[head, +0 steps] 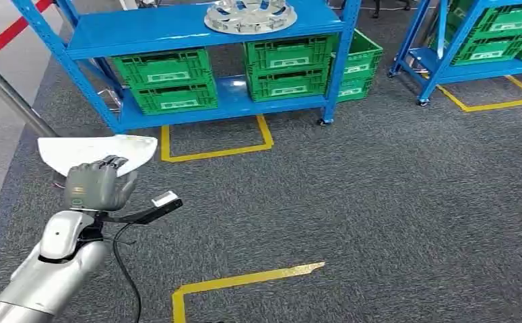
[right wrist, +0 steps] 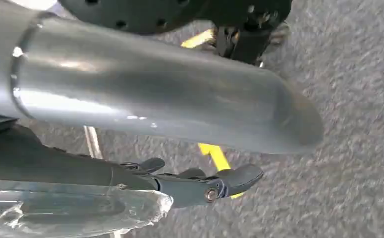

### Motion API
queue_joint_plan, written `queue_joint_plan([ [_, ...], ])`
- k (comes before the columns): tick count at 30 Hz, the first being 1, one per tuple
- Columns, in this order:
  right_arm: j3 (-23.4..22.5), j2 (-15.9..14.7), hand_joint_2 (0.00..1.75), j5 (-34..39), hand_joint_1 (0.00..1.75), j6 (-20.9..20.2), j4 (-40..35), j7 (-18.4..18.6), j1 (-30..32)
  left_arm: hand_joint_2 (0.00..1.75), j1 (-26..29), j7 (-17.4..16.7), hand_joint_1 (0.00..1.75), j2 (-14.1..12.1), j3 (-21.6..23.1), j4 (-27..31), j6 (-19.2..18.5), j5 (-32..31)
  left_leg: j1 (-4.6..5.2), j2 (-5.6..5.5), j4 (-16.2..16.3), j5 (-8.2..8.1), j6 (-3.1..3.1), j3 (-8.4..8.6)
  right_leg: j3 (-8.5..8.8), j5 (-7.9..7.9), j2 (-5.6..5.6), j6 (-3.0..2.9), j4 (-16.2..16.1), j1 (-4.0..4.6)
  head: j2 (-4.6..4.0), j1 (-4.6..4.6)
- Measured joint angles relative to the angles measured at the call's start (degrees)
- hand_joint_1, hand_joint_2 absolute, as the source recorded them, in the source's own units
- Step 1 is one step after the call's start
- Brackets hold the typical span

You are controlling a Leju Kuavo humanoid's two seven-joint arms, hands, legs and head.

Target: Take the parts from the cabinet and place them on the table.

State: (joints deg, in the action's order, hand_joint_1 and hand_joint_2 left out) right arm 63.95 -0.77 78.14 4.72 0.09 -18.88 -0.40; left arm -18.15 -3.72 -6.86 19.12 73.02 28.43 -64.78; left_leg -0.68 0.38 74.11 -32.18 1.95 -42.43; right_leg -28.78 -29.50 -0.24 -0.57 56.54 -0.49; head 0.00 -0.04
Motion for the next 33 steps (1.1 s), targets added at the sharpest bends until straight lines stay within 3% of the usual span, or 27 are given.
queue_joint_plan([
  [1,0.0,0.0,0.00,0.0,0.00,0.1,0.0,0.1,0.0,1.75,0.0,-0.2,1.75,0.0,0.0,0.0,-0.9,0.9,0.04,0.00,0.2,0.70,-0.21,0.49,-0.27,0.13,0.01,-0.07,0.1,0.23,0.00,0.02],
  [2,0.0,0.0,0.00,0.0,0.00,0.2,0.0,0.2,0.1,1.75,-0.1,-0.6,1.75,0.1,0.0,0.0,-1.9,2.0,0.11,-0.04,-1.7,2.33,-0.57,1.93,-0.46,0.21,0.03,-0.09,0.2,0.43,0.00,-0.02],
  [4,0.0,0.0,0.00,0.0,0.00,0.2,0.0,0.2,0.0,1.75,-0.3,-0.7,1.75,0.2,0.0,0.0,-3.1,3.4,0.59,-0.11,-10.2,6.53,-1.95,7.09,-0.40,0.24,0.05,-0.07,0.2,0.97,0.00,-0.02],
  [5,0.0,0.1,0.00,0.0,0.00,0.3,0.0,0.3,0.0,1.75,-0.6,-0.8,1.75,0.2,0.0,0.0,-3.6,3.9,1.08,-0.18,-14.1,6.81,-3.14,9.13,-0.45,0.23,0.04,-0.07,0.2,0.90,0.00,0.11],
  [6,0.0,0.3,0.00,0.0,0.00,0.3,0.0,0.3,-0.2,1.75,-0.8,-0.9,1.75,0.4,0.0,0.0,-4.1,4.5,1.07,0.02,-15.1,6.63,-3.40,9.89,-0.82,0.36,0.01,0.14,0.4,1.24,0.00,0.37],
  [8,0.0,0.3,0.00,0.0,0.00,0.3,0.0,0.9,-0.3,1.75,-1.1,-1.1,1.75,0.4,0.0,0.0,-4.7,5.2,1.43,0.01,-16.0,6.74,-3.39,9.90,-1.01,0.70,-0.04,0.71,0.2,0.85,0.00,0.11],
  [9,0.0,0.3,0.00,0.0,0.00,0.4,0.0,1.0,-0.3,1.75,-1.3,-1.2,1.75,0.5,0.0,0.0,-5.0,5.5,1.33,0.02,-17.1,6.23,-2.82,10.27,-1.33,0.42,-0.02,0.31,0.6,1.09,0.00,0.20],
  [10,0.0,0.3,0.00,0.0,0.00,0.4,0.0,1.0,-0.3,1.75,-1.4,-1.3,1.75,0.6,0.1,0.0,-5.2,5.5,1.25,-0.01,-16.9,6.25,-2.01,10.00,-1.58,0.55,-0.10,0.28,0.7,1.00,0.02,0.30],
  [21,0.1,0.1,0.00,-0.4,0.00,0.2,0.0,1.0,-0.3,1.75,-1.5,-0.5,1.75,0.6,0.4,0.0,-7.8,7.9,1.56,-0.02,-16.9,6.76,-3.06,9.45,-2.00,1.46,-0.03,1.28,0.3,0.72,0.00,0.17],
  [31,0.6,0.1,0.00,-0.4,0.00,0.1,0.0,1.0,-0.3,1.75,-1.5,-0.5,1.75,0.6,1.0,0.0,-8.2,8.3,1.54,-0.02,-16.9,7.16,-3.03,9.19,-2.30,1.79,-0.03,1.30,0.3,0.70,0.00,0.17],
  [33,0.6,0.1,0.00,-0.4,0.00,0.1,0.0,1.0,-0.3,1.75,-1.6,-0.5,1.75,0.6,1.0,-0.2,-8.2,8.7,1.68,-0.03,-16.6,7.08,-3.21,9.01,-2.38,1.94,-0.04,1.53,0.3,0.56,0.00,0.13],
])
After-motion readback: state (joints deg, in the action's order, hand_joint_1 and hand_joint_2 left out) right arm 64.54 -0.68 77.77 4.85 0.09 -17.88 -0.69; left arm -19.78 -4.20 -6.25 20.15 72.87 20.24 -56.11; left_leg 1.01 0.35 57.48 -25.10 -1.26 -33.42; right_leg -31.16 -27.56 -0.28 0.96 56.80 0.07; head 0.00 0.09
